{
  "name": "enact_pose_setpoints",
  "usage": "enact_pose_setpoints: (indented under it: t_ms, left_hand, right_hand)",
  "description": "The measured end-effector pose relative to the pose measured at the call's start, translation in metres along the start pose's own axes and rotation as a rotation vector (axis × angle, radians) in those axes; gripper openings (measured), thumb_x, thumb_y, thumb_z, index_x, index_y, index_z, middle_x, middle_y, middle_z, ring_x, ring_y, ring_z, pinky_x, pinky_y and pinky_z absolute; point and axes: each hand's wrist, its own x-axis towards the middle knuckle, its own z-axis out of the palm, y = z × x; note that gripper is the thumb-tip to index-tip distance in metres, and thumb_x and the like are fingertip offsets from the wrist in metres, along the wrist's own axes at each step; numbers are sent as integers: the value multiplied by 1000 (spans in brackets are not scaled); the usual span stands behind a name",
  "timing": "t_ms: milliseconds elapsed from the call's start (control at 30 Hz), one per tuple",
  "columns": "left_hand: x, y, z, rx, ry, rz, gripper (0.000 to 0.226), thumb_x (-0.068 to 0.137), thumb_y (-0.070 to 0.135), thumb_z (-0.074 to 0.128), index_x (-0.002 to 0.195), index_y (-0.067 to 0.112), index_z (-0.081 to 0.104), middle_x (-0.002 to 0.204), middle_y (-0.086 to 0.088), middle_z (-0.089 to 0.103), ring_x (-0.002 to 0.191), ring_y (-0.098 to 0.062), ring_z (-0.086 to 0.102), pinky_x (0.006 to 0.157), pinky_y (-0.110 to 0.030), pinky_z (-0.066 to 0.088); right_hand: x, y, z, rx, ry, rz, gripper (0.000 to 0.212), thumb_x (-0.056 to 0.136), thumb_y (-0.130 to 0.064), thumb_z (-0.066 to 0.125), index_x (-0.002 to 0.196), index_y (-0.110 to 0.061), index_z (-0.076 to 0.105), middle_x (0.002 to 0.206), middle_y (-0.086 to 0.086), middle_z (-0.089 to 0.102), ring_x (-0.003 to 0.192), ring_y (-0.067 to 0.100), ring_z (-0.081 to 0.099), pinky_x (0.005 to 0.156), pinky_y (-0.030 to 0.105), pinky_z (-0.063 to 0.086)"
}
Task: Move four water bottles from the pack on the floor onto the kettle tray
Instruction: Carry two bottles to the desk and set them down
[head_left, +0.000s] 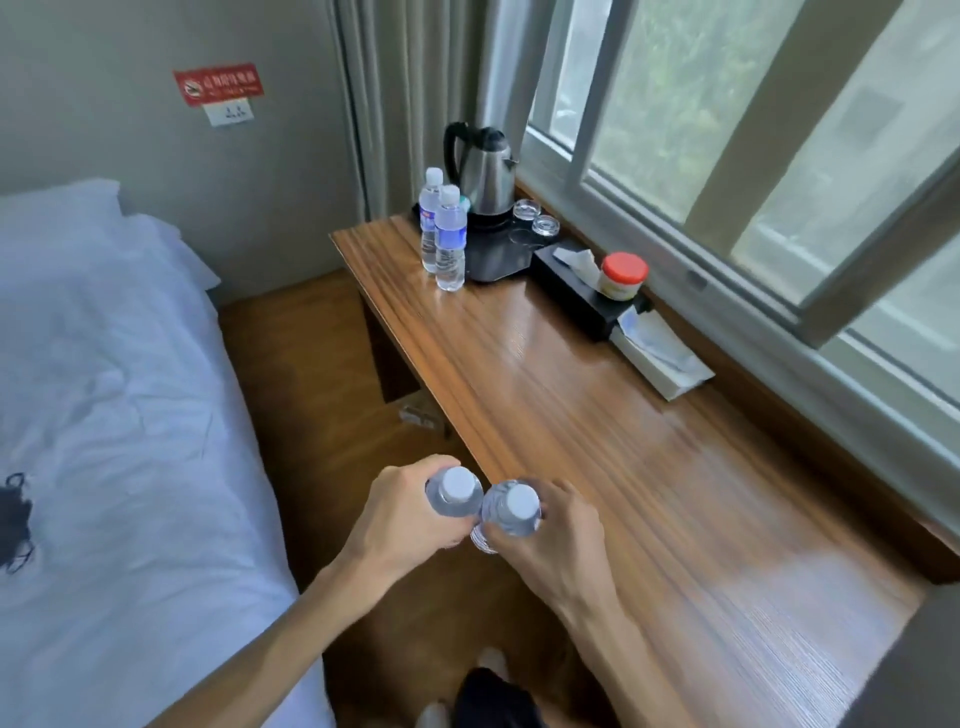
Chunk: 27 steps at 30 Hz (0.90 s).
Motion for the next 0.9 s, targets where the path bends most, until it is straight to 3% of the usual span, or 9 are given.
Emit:
enact_pose_setpoints:
  t_ms: [100, 300, 400, 533, 767, 900]
  left_hand:
    - [39, 0, -20, -14, 62, -24, 45, 63, 36, 91, 103, 22, 73, 93, 14, 75, 81, -3, 71, 68, -8, 55]
    - [111, -3, -53, -37, 173, -42, 46, 60, 36, 93, 100, 26, 73, 91, 22, 72, 83, 3, 70, 70, -12, 57]
    - [146, -12, -68, -37, 219, -56, 47, 59, 37, 93, 100, 27, 72, 93, 18, 75, 84, -2, 72, 72, -18, 60]
    - [191, -30, -84, -19, 234, -52, 48, 61, 41, 92, 103, 27, 72, 98, 14, 77, 87, -7, 73, 75, -26, 63]
    - [271, -70, -115, -42, 208, -62, 47, 60, 36, 93, 101, 25, 73, 95, 13, 77, 84, -8, 73, 74, -26, 62]
    - [323, -101, -137, -59, 129, -36, 46, 60, 38, 93, 100, 24, 74, 93, 15, 77, 83, -4, 72, 72, -25, 62]
  right_hand:
    - [49, -18, 1, 28, -18, -61, 32, 63, -58, 67, 74, -28, 67, 61, -19, 55, 65, 11, 50, 55, 22, 37]
    - [138, -39, 10, -5, -31, -167, 42, 65, -52, 74, 92, -20, 72, 80, -9, 68, 80, 13, 58, 63, 39, 57]
    - [182, -55, 17, -19, -53, -203, 50, 66, -54, 77, 106, -23, 73, 90, -10, 66, 83, 11, 62, 69, 39, 60]
    - [228, -74, 27, 7, -75, -209, 41, 66, -44, 82, 101, -24, 74, 75, -28, 52, 84, 14, 65, 84, 42, 58]
    - [304, -97, 70, 4, -28, -172, 34, 66, -44, 82, 94, -27, 72, 72, -27, 55, 78, 8, 62, 75, 32, 57]
    - [344, -114, 100, 24, -5, -93, 35, 67, -45, 82, 97, -29, 72, 79, -24, 60, 87, 11, 65, 77, 41, 58]
